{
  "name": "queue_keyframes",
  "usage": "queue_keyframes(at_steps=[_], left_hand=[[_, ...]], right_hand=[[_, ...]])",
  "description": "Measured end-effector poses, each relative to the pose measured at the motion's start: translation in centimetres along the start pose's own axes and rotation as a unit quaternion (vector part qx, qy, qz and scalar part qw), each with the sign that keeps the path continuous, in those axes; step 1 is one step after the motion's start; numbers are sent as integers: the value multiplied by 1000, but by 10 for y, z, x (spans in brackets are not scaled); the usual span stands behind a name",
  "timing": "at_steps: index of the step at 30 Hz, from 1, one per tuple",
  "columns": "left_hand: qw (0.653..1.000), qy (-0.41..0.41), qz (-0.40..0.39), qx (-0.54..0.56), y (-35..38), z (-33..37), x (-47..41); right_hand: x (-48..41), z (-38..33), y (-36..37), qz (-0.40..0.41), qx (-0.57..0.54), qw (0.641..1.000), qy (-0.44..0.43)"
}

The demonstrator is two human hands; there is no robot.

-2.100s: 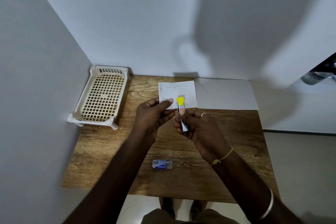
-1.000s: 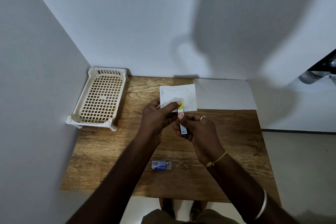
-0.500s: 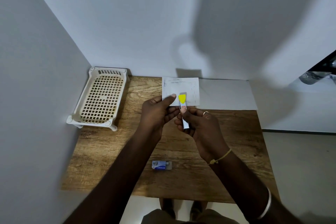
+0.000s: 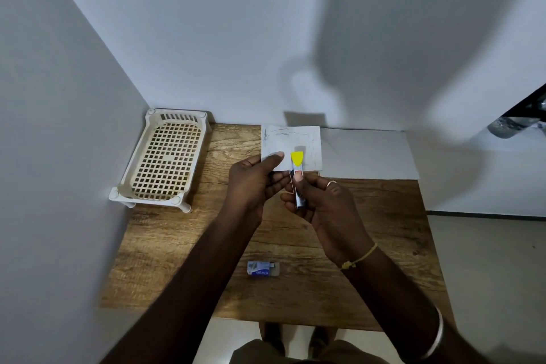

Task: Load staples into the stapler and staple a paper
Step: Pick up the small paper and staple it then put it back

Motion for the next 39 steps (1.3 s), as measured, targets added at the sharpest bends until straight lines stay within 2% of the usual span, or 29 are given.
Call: queue_keyframes(at_steps=[18,23,26,29,33,39], left_hand=[[1000,-11,7,26,0,-3,-3],[1000,-11,2,25,0,-2,-4],[1000,-10,6,18,-1,-1,-3],[999,-13,13,29,-3,-1,-3],[999,-18,22,33,-6,-3,-4],[999,-27,15,33,-7,-6,-3]], right_hand=[[9,0,-9,0,35,999,-6],[13,3,-15,9,114,993,-21],[16,6,-22,12,201,978,-54],[16,9,-32,16,280,955,-94],[12,13,-49,59,420,893,-148],[-6,36,-69,81,639,745,-173]])
Point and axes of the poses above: each hand's wrist, its own x-axis away from the middle knuckle, its own y-axis out of the palm, z = x × y, the point moved 3 cm from there along -x, towards the middle knuckle, and after that the axes turned 6 degrees about -z, right-handed, at the moved point
